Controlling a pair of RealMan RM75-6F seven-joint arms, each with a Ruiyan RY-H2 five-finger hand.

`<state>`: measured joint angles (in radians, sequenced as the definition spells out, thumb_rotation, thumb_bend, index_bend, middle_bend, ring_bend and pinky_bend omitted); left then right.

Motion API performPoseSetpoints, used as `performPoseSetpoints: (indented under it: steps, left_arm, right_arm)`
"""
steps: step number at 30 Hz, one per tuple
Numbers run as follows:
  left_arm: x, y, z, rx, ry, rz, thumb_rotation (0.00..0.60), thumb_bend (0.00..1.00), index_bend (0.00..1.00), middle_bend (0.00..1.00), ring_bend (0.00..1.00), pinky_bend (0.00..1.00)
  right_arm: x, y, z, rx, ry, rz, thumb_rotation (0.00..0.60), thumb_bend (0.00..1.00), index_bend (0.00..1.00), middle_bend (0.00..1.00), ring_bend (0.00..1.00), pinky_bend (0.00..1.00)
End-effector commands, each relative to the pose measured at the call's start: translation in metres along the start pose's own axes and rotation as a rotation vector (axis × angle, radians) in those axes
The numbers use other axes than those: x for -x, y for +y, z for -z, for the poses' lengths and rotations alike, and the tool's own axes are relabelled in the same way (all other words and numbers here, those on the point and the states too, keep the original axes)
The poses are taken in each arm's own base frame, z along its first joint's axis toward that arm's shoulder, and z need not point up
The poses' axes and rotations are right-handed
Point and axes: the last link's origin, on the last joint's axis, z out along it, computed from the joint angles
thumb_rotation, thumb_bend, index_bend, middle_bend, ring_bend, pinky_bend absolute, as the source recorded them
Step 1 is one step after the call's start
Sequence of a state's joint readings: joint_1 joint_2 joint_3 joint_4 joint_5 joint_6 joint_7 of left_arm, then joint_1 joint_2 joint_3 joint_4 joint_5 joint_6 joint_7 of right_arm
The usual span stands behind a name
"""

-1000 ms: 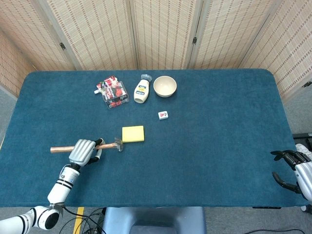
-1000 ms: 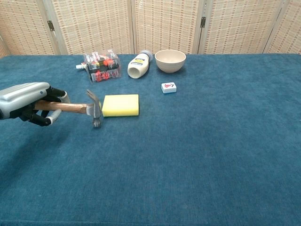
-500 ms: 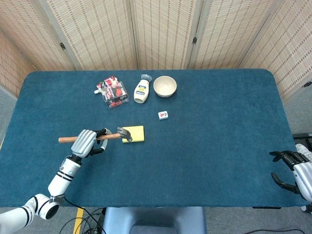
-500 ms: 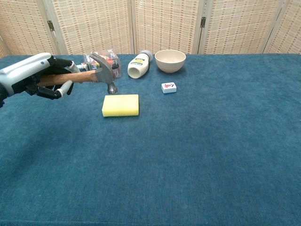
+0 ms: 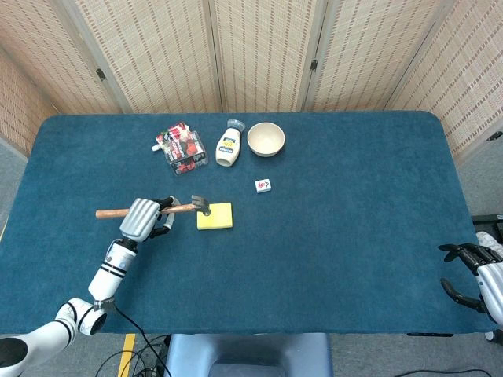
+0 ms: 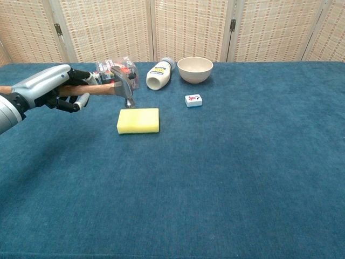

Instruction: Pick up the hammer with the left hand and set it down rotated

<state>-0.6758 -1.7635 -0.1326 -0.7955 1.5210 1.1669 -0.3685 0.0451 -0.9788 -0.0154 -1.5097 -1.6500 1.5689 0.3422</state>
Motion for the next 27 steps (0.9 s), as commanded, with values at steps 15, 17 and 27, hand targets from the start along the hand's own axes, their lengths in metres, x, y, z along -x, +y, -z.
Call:
performPoseSetpoints:
  steps: [15,17,27]
  left_arm:
    - [-0.004,0.003,-0.005,-0.019,0.003,0.094,0.6,0.74,0.79,0.89,0.78,1.0]
    - [-0.008,0.003,-0.004,-0.02,-0.003,0.097,0.6,0.74,0.79,0.89,0.78,1.0]
    - [-0.002,0.008,0.024,0.043,-0.09,0.104,0.6,0.74,0.79,0.89,0.77,1.0]
  right_arm:
    - [-0.001,-0.002,0.003,-0.002,0.009,-0.002,0.6,0.23,0.3,0.45,0.29,0.3]
    - [-0.001,-0.001,0.003,-0.003,0.009,-0.003,0.6,0.23,0.3,0.45,0.29,0.3]
    - [0.001,0.0,0.002,0.0,0.004,-0.003,0.6,0.23,0.3,0.45,0.29,0.3]
